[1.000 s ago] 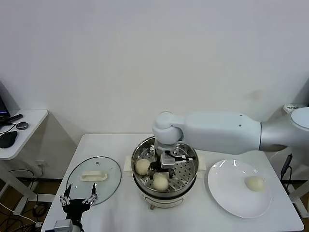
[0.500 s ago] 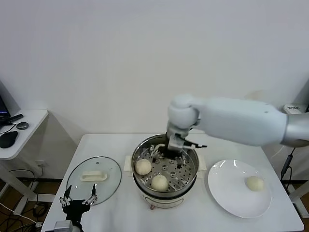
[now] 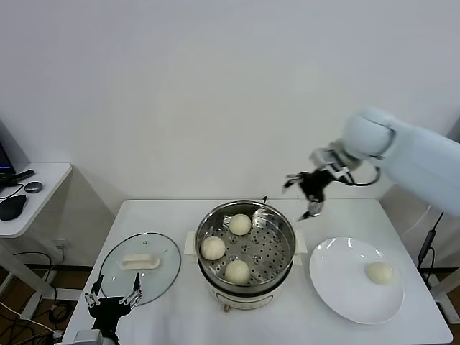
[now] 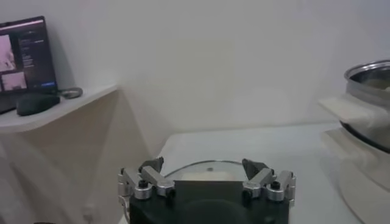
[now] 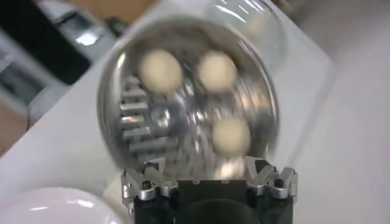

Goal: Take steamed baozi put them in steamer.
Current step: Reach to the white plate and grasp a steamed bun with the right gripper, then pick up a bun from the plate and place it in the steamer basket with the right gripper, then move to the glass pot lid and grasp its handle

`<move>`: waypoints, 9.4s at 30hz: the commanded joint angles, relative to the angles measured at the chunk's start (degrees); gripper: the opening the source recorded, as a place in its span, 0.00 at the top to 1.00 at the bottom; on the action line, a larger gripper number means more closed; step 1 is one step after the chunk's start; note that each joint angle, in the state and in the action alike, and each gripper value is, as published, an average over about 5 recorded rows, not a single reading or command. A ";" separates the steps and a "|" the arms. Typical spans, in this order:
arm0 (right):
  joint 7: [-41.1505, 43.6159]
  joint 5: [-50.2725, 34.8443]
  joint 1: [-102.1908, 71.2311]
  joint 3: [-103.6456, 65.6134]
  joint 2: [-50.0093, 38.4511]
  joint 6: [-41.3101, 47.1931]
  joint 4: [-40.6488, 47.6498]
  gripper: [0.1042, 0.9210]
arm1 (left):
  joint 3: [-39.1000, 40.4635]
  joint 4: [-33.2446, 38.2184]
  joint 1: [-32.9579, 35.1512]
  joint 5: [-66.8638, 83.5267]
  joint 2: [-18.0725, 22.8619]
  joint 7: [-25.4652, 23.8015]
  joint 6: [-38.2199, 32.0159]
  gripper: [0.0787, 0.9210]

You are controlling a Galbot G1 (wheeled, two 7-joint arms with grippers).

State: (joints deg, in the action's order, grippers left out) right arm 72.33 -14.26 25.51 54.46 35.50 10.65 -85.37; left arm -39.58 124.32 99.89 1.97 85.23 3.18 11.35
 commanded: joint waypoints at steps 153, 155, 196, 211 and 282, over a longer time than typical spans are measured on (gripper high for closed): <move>-9.06 -2.56 4.53 22.96 24.65 29.21 0.84 0.56 | 1.58 1.94 -3.35 -0.29 0.76 0.39 -0.87 0.12; -9.18 -2.59 4.83 23.29 24.46 29.16 0.61 0.56 | 1.48 1.84 -3.47 -0.27 0.74 0.34 -0.83 0.12; -62.30 -16.01 -89.73 -102.31 23.91 -1.04 -9.83 0.12 | -0.12 -0.93 -3.41 -5.28 1.60 -0.78 -8.25 0.12; -63.28 -10.64 -100.65 -105.98 40.70 -5.09 -12.50 0.12 | 1.34 -17.06 -8.44 -79.22 -8.55 13.12 -14.27 0.12; -62.10 -3.49 -103.85 -105.85 44.28 -5.94 -12.37 0.12 | 8.81 -45.37 -31.25 -76.49 -14.67 8.88 -9.88 0.12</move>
State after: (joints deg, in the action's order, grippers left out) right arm 10.21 -18.25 -78.24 -51.32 79.42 4.86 -97.91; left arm -31.33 81.89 71.01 -75.99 70.78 12.49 1.46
